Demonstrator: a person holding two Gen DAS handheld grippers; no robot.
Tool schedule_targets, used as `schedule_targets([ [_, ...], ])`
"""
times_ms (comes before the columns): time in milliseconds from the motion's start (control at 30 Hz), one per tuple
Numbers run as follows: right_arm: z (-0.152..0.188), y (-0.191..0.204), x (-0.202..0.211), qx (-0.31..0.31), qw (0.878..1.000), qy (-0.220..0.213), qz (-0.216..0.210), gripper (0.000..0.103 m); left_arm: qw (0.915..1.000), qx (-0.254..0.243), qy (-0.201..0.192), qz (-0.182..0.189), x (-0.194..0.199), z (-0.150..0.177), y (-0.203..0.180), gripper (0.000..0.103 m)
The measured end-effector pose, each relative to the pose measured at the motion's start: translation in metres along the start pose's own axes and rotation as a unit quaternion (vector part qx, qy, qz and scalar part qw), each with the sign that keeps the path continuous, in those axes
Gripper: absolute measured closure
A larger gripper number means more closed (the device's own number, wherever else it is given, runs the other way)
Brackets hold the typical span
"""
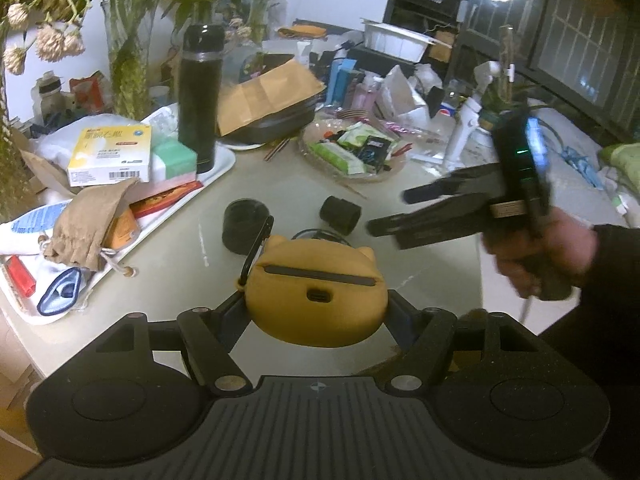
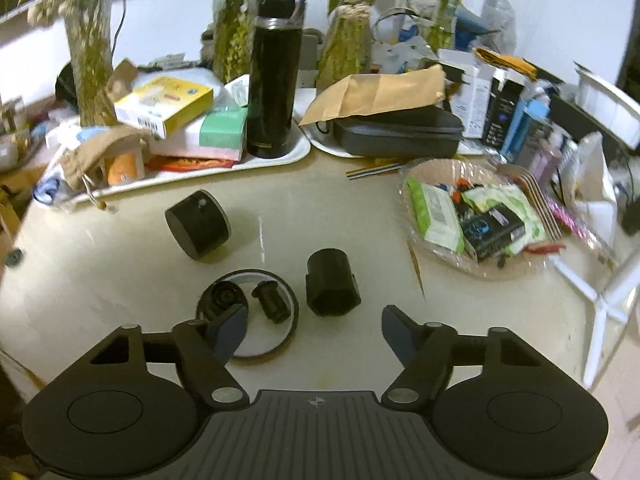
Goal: Organize rigid objects
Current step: 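Lift the yellow case with the left tool while the right tool grasps the black cylinder, then carry the yellow case with the left tool while the right tool carries the black cylinder to the box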
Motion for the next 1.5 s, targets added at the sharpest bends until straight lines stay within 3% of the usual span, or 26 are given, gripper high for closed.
schedule_targets([
  [467,-0.017,-0.003,-0.056,0.049,0.997,0.012,0.067,0.045,0.9998,0.006,0.002,0.017,0.007,0.006,-0.002,0.033],
  [800,-0.014,-0.003,-0.083,0.049,0.995,0.044,0.073,0.058,0.9998,0.007,0.005,0.019,0.007,0.011,-0.002,0.033],
  [1133,-0.006,-0.012,-0.058,0.028,0.997,0.036,0.065,0.059,0.9994,0.009,0.006,0.034,0.010,0.015,-0.008,0.033],
  [1500,0.010,-0.022,0.007,-0.026,0.999,0.003,0.033,0.060,0.9995,-0.003,0.009,0.030,0.015,0.020,-0.020,0.033],
])
Point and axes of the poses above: each gripper's, at about its wrist camera, not at the fingertips, and x roughly against the way its jaws point, y to its left, z to its underside, the point moved 10 cm from there along -x, roughly the way its jaws point, and after that the axes turned 11 degrees about y, right-handed, at the moved point
